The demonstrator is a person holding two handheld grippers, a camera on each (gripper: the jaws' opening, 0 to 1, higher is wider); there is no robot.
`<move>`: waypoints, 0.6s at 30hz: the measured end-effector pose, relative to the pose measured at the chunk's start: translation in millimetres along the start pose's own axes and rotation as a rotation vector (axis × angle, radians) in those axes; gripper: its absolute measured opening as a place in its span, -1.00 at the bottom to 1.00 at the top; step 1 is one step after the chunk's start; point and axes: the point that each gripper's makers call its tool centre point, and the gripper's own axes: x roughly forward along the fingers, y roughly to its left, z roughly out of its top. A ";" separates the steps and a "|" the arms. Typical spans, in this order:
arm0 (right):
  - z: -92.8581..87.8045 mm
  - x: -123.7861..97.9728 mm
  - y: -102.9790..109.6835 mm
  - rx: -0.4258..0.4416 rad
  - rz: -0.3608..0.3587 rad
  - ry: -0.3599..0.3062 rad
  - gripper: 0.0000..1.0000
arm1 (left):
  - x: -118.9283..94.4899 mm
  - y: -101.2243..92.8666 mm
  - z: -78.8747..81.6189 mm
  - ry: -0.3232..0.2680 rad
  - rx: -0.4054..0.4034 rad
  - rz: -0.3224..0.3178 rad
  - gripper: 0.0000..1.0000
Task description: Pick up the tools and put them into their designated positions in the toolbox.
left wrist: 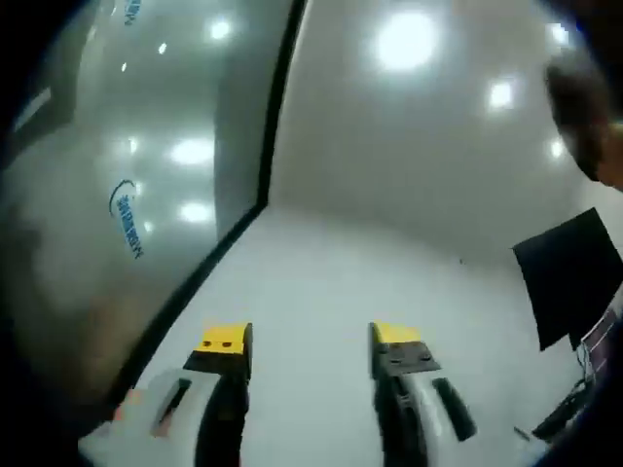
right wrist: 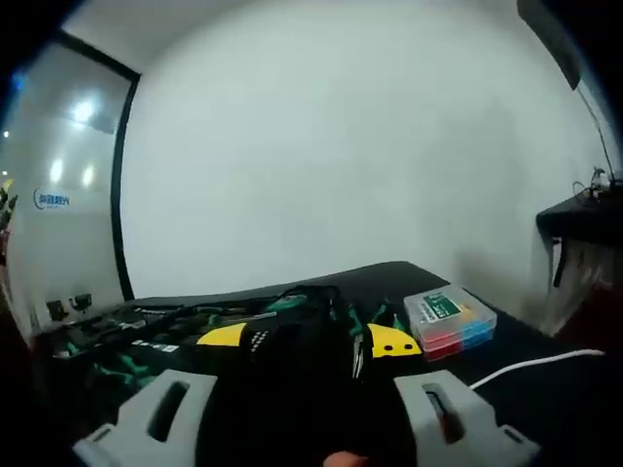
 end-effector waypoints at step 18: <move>-2.0 3.2 4.7 -0.075 0.021 0.006 -0.13 | -47.8 5.1 -133.2 0.347 0.171 -0.191 0.27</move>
